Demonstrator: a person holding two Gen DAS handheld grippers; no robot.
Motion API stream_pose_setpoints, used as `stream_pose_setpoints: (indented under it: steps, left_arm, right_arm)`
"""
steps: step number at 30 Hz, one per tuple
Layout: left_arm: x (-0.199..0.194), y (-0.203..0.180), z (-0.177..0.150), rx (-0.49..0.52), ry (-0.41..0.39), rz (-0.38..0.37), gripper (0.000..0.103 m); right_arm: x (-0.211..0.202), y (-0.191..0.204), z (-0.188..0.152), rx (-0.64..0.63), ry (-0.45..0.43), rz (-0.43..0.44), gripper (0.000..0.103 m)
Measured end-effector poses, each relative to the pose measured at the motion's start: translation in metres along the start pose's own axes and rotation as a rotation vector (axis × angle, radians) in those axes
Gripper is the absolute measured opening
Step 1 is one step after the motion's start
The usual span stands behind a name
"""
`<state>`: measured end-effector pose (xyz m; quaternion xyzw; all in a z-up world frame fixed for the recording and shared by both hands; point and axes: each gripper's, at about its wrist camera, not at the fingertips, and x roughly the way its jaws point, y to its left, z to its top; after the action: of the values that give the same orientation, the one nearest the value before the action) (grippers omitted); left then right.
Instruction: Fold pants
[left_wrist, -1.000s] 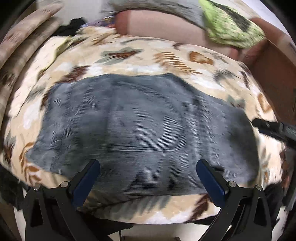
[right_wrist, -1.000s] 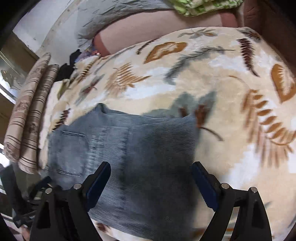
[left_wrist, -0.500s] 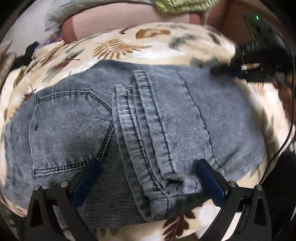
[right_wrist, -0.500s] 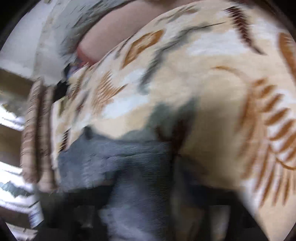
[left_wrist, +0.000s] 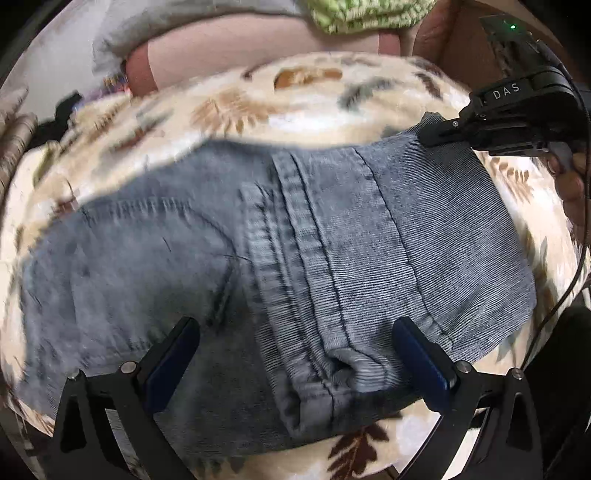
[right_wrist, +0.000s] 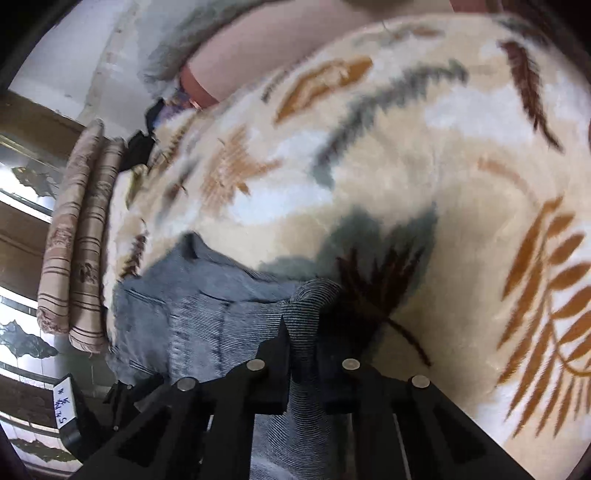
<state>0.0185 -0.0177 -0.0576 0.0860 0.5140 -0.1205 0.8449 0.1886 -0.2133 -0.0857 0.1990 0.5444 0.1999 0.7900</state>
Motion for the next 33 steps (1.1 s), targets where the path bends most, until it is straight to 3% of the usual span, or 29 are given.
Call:
stream_pose_setpoints:
  steps: [3,5,6,8,9,10,12,14,16,18,19,20,21,22,23,25,28,31,33]
  left_arm:
    - [-0.018,-0.006,0.019,0.007,-0.080,0.007,0.103]
    - [-0.019,-0.010,0.027,0.005,-0.096,-0.014,0.103]
    - [-0.011,-0.014,0.028,0.017,-0.069,-0.022,0.103]
    - [0.030,-0.024,0.017,0.067,0.101,0.017,0.103]
    - [0.034,-0.020,0.012,0.030,0.077,-0.007,0.103]
    - [0.031,-0.016,0.010,-0.003,0.041,-0.028,0.103]
    - [0.028,-0.017,0.010,0.008,0.058,-0.028,0.103]
    - [0.030,-0.016,0.011,0.003,0.069,-0.030,0.103]
    - [0.032,-0.016,0.012,-0.006,0.064,-0.029,0.103]
    - [0.033,-0.016,0.013,-0.004,0.055,-0.025,0.103]
    - [0.030,-0.014,0.013,-0.006,0.056,-0.028,0.103]
    - [0.029,-0.013,0.013,-0.012,0.062,-0.033,0.103]
    - [0.021,-0.009,0.013,-0.035,0.067,-0.040,0.103]
    - [0.014,-0.004,0.010,-0.057,0.060,-0.050,0.103]
    - [0.007,0.000,0.009,-0.076,0.043,-0.062,0.103]
    - [-0.013,0.009,0.002,-0.089,-0.002,-0.055,0.103]
    - [-0.032,0.030,-0.012,-0.130,-0.047,-0.027,0.103]
    - [-0.035,0.054,-0.026,-0.219,-0.028,-0.030,0.103]
    - [-0.038,0.072,-0.034,-0.286,-0.023,-0.037,0.103]
  right_arm:
    - [-0.016,0.000,0.010,-0.007,-0.053,-0.001,0.010]
    - [-0.012,-0.005,0.011,-0.018,-0.061,-0.056,0.010]
    - [-0.005,-0.009,0.009,-0.022,-0.053,-0.080,0.010]
    - [0.023,-0.026,0.003,0.033,0.010,-0.069,0.015]
    - [0.030,-0.034,-0.001,0.070,0.026,-0.057,0.016]
    - [0.023,-0.040,-0.005,0.109,-0.013,-0.021,0.018]
    - [0.001,-0.040,-0.011,0.136,-0.048,-0.053,0.030]
    - [-0.029,-0.034,-0.020,0.137,-0.117,-0.062,0.033]
    - [-0.056,-0.025,-0.035,0.165,-0.158,0.057,0.035]
    - [-0.065,-0.016,-0.056,0.193,-0.148,0.189,0.053]
    - [-0.060,-0.012,-0.072,0.205,-0.119,0.253,0.067]
    - [-0.052,-0.013,-0.084,0.216,-0.090,0.271,0.068]
    - [-0.040,-0.016,-0.095,0.226,-0.046,0.246,0.068]
    - [-0.016,-0.028,-0.110,0.241,0.034,0.154,0.068]
    - [-0.010,-0.037,-0.118,0.263,0.024,0.157,0.054]
    - [-0.023,-0.045,-0.120,0.345,-0.013,0.183,0.046]
    - [-0.052,-0.015,-0.110,0.234,-0.083,0.105,0.056]
    - [-0.054,0.003,-0.109,0.162,-0.112,0.164,0.072]
    - [-0.028,-0.001,-0.111,0.135,-0.037,0.039,0.079]
